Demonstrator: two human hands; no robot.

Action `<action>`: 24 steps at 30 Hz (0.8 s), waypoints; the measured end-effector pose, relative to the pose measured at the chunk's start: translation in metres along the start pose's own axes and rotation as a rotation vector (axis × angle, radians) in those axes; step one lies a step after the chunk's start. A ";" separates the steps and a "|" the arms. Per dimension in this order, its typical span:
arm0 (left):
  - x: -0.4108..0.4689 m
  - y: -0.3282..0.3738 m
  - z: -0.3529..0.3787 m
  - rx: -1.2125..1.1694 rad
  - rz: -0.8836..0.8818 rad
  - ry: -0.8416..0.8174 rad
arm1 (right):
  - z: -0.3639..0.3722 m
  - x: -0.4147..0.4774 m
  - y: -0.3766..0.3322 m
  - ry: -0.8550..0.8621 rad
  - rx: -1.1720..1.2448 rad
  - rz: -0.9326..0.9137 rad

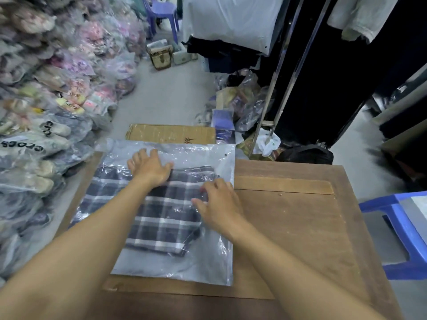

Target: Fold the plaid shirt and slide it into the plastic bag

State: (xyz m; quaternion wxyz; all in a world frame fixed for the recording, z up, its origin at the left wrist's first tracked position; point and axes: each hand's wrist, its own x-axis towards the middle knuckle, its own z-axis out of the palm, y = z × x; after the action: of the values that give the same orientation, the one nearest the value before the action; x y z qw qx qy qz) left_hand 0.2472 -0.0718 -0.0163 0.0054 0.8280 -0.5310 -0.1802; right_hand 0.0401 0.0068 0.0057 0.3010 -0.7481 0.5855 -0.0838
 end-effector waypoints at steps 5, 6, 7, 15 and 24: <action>-0.012 -0.061 0.000 -0.075 -0.099 0.036 | 0.033 0.016 -0.037 -0.100 -0.194 -0.062; -0.014 -0.065 0.002 -0.097 -0.082 0.027 | 0.036 0.019 -0.037 -0.134 -0.214 -0.036; -0.016 -0.067 0.003 -0.112 -0.062 0.013 | 0.037 0.022 -0.036 -0.155 -0.238 -0.015; -0.039 -0.019 0.008 -0.277 0.331 -0.182 | 0.001 0.016 0.039 -0.070 -0.339 0.126; -0.054 0.049 0.030 -0.006 0.501 -0.289 | -0.051 0.019 0.122 -0.048 -0.354 0.152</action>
State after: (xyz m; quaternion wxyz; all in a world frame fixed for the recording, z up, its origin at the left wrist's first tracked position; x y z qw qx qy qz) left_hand 0.1750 -0.0400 -0.0189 -0.0237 0.6366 -0.7138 -0.2909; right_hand -0.0789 -0.0444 -0.0244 0.1842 -0.7447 0.6385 0.0616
